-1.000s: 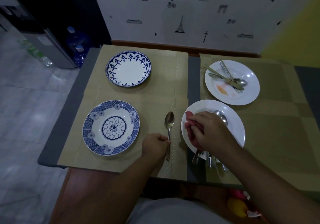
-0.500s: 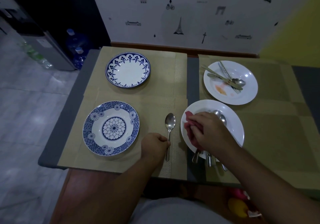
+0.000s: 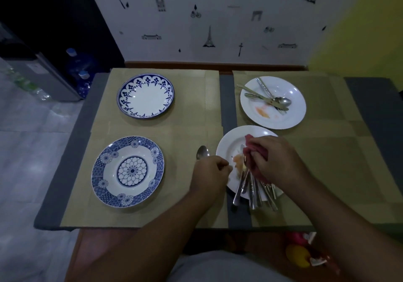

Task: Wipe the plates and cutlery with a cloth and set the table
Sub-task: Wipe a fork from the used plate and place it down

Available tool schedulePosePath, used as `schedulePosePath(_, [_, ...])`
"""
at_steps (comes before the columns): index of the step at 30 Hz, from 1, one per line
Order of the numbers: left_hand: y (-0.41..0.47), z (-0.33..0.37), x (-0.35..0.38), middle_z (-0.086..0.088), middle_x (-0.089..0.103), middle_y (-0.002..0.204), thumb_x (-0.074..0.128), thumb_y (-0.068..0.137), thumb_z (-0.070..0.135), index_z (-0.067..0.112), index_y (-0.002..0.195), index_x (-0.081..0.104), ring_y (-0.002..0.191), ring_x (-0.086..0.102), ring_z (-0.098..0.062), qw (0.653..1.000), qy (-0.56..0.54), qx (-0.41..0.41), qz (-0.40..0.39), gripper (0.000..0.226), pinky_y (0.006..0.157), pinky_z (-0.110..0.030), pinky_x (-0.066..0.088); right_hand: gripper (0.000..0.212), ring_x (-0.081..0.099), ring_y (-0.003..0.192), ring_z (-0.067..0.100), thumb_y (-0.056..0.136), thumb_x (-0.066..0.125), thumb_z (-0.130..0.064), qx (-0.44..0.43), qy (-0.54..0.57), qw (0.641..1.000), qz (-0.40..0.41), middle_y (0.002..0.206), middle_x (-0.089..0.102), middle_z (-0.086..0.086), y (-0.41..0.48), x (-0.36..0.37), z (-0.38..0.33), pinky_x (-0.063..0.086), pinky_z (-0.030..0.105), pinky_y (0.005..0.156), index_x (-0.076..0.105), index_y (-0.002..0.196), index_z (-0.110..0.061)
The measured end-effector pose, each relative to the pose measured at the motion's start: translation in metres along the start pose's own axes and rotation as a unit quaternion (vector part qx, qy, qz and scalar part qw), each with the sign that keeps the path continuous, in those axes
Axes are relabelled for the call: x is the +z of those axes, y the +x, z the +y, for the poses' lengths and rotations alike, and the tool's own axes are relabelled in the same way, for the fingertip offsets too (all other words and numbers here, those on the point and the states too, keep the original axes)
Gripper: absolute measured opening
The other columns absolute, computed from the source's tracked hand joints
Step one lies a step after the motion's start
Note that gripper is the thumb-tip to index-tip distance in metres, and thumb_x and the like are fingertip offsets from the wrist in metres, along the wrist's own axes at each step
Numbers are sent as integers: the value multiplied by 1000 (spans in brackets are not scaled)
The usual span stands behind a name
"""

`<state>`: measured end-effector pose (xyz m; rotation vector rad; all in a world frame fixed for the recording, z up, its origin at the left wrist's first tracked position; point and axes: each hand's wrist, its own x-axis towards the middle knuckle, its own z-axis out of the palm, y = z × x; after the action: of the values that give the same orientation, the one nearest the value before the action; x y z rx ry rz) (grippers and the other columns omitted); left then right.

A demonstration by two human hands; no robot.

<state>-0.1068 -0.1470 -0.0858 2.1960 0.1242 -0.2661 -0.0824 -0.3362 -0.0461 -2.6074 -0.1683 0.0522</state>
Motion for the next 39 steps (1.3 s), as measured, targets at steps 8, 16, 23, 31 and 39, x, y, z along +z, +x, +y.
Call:
schedulePosePath(8, [3,16,25,3,76,77,72,86,20,16,82,79,69,69,-8,997,40,-24,-60,9,73,-26,58,28,61,93,20,85,67,-12,43,11,998,35,99,72,1,-18,-26,30,51,37,84,74,111,-19])
schedulePosePath(16, [3,28,47,3,67,58,79,80,41,14,66,73,46,59,-1,988,85,-57,-119,31,53,-18,45,26,62,94,21,85,68,-14,58,23,997,36,99,72,-2,-32,-23,50,53,38,84,74,109,-23])
schedulePosePath(23, [5,30,65,2,61,61,87,67,47,11,75,64,56,62,-10,966,186,-81,-158,44,52,-23,50,24,60,91,17,86,65,-20,41,27,999,14,98,72,-7,-32,-14,54,50,34,82,73,109,-24])
schedulePosePath(31, [6,32,65,2,60,67,84,74,31,10,85,59,57,61,-9,964,166,-118,-171,34,44,-17,42,29,58,98,13,91,64,-26,32,27,999,-8,106,70,-9,-27,-7,56,51,30,84,70,120,-23])
schedulePosePath(39, [4,36,60,3,57,69,84,74,29,12,87,56,68,66,-16,967,197,-80,-144,36,59,-25,56,24,57,95,13,90,66,-21,14,36,999,-9,102,71,-7,-24,-7,54,46,27,80,72,113,-23])
